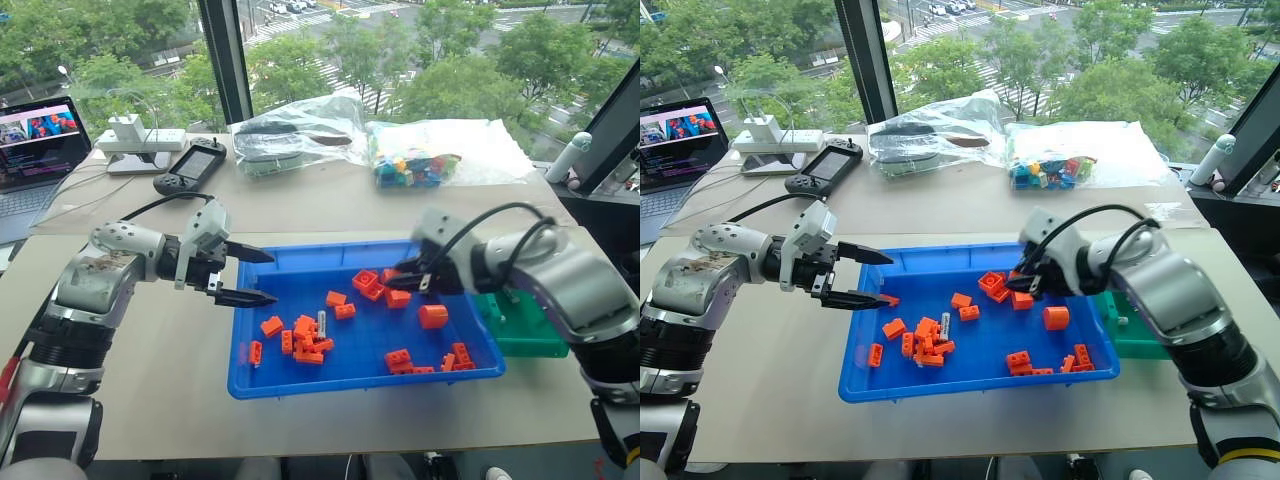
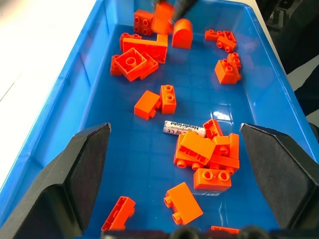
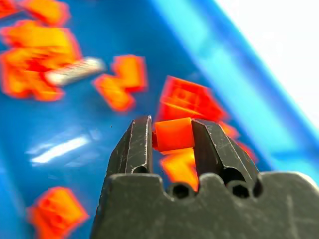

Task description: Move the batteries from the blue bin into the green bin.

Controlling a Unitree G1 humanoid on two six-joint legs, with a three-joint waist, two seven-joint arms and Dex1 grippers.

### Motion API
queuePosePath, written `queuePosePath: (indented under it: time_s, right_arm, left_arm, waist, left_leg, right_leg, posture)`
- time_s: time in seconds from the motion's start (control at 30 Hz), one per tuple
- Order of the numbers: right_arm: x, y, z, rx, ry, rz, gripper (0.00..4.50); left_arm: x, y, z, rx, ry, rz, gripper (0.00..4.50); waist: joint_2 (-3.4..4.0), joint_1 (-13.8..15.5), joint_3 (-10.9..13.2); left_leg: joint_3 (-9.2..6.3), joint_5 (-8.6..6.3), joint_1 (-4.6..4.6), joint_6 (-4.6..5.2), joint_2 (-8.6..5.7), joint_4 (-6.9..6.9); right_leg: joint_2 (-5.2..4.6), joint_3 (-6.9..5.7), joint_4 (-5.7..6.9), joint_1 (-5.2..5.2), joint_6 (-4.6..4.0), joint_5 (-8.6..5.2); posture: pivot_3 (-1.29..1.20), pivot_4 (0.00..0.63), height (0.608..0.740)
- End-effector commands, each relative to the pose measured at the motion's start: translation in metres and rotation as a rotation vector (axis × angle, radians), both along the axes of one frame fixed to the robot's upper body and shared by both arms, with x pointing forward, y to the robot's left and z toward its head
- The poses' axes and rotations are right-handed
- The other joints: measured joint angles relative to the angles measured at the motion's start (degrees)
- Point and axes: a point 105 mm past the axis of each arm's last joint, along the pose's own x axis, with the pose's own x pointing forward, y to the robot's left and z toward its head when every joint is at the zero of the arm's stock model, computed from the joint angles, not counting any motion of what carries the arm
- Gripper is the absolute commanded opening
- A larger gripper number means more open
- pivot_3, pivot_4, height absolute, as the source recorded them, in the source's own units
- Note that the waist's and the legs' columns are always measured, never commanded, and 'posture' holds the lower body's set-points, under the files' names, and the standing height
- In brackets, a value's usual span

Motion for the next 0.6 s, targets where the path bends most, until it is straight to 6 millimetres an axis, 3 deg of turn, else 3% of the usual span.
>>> queuePosePath:
  time_s: [0.03, 0.17, 0.23, 0.4, 0.5, 0.6]
  right_arm:
    - [0.010, -0.012, 0.010, -0.033, -0.087, -0.041, 2.10]
    - [0.013, -0.008, 0.014, -0.025, -0.118, -0.036, 3.44]
    - [0.000, 0.016, 0.012, -0.008, -0.095, 0.091, 4.13]
    - [-0.022, 0.059, -0.005, -0.001, -0.058, 0.303, 4.13]
    - [-0.024, 0.082, -0.022, 0.006, -0.052, 0.375, 4.13]
    - [-0.018, 0.093, -0.030, -0.014, -0.075, 0.414, 4.13]
  left_arm:
    - [-0.001, -0.003, 0.012, -0.010, -0.045, -0.018, 4.50]
    - [-0.001, -0.003, 0.012, -0.011, -0.044, -0.021, 4.50]
    - [-0.001, -0.003, 0.012, -0.008, -0.040, -0.023, 4.50]
    - [-0.001, -0.003, 0.012, -0.005, -0.039, -0.025, 4.50]
    - [0.000, -0.003, 0.012, -0.003, -0.038, -0.027, 4.50]
    - [0.000, -0.003, 0.013, 0.000, -0.040, -0.025, 4.50]
  waist:
    - [0.00, 0.0, 0.0]
    - [0.00, -0.2, 0.0]
    - [0.00, -0.3, 0.0]
    - [0.00, -0.2, 0.0]
    - [0.00, -0.3, 0.0]
    - [0.00, -0.2, 0.0]
  left_leg:
    - [0.01, 0.00, 0.00, 0.00, 0.00, 0.00]
    - [0.02, 0.00, 0.00, 0.00, 0.02, 0.00]
    - [0.02, 0.00, 0.00, 0.00, 0.02, 0.00]
    - [-0.01, 0.00, 0.00, 0.00, 0.02, -0.01]
    - [-0.03, 0.00, 0.01, 0.00, 0.04, 0.00]
    - [-0.03, 0.00, 0.00, 0.00, 0.02, 0.00]
  right_leg:
    - [0.00, 0.00, 0.00, 0.00, 0.00, 0.00]
    - [0.01, 0.03, 0.02, -0.03, 0.00, 0.00]
    - [0.01, 0.03, 0.02, -0.03, 0.00, 0.00]
    - [0.01, 0.02, 0.02, -0.01, 0.00, 0.00]
    - [0.05, 0.01, 0.02, -0.01, 0.00, 0.00]
    - [0.03, 0.01, 0.04, -0.02, 0.00, 0.00]
  posture:
    - [0.00, 0.150, 0.740]
    - [0.00, 0.150, 0.740]
    - [0.00, 0.150, 0.740]
    - [0.00, 0.150, 0.740]
    - [0.00, 0.150, 0.740]
    - [0.00, 0.150, 0.740]
